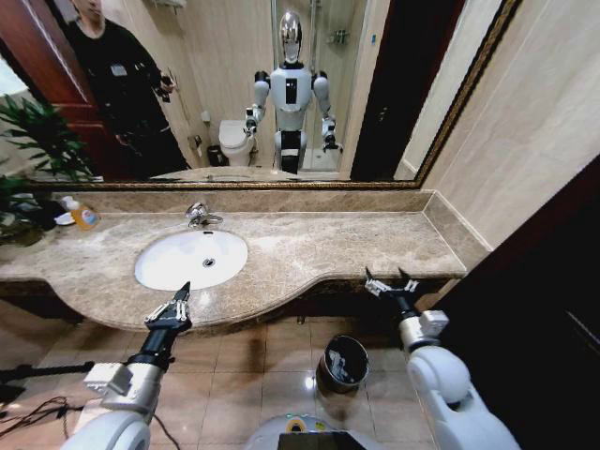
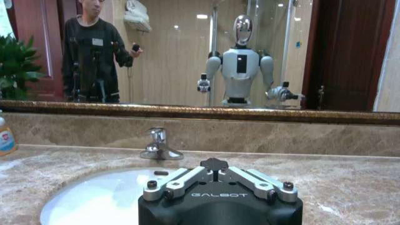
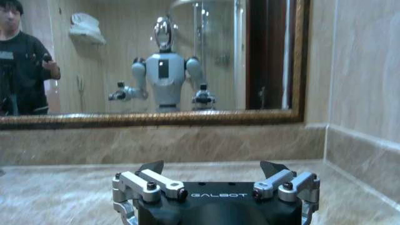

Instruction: Pick up the trash from the sink and place it in the trash bin.

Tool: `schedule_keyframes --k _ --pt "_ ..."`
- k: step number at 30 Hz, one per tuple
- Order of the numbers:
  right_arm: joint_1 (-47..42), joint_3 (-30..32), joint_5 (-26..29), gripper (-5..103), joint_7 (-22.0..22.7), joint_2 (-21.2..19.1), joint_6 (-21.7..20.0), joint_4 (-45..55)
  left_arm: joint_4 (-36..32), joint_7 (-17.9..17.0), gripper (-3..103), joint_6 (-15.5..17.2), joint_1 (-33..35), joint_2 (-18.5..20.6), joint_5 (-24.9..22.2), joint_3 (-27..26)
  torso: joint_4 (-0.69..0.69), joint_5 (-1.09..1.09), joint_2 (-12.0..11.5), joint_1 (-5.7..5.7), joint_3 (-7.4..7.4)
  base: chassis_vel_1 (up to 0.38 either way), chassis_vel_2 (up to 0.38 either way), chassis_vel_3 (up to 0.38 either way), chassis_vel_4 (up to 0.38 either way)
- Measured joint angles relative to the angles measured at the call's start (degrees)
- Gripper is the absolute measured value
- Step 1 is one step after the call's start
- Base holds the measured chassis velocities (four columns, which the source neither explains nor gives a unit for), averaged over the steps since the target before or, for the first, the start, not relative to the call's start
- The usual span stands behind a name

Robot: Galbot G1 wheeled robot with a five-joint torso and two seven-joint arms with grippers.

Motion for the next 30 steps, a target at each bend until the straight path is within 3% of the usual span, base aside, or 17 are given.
schedule_keyframes --k 9,16,30 --pt "-4.9 5.3 2.6 100 0.1 -0.6 -0.7 5.4 0.0 0.0 0 0.0 0.0 0.0 0.0 0.0 0.00 0.00 0.0 0.00 0.00 0.000 0.000 0.000 0.000" --pt "-10.5 5.2 3.4 100 1.0 -0.2 -0.6 10.1 0.0 0.0 0 0.0 0.0 0.0 0.0 0.0 -0.01 -0.01 0.0 0.00 0.00 0.000 0.000 0.000 0.000" --pt "-10.7 3.7 1.8 100 1.0 0.1 -1.1 10.7 0.0 0.0 0 0.0 0.0 0.0 0.0 0.0 0.00 0.00 0.0 0.00 0.00 0.000 0.000 0.000 0.000"
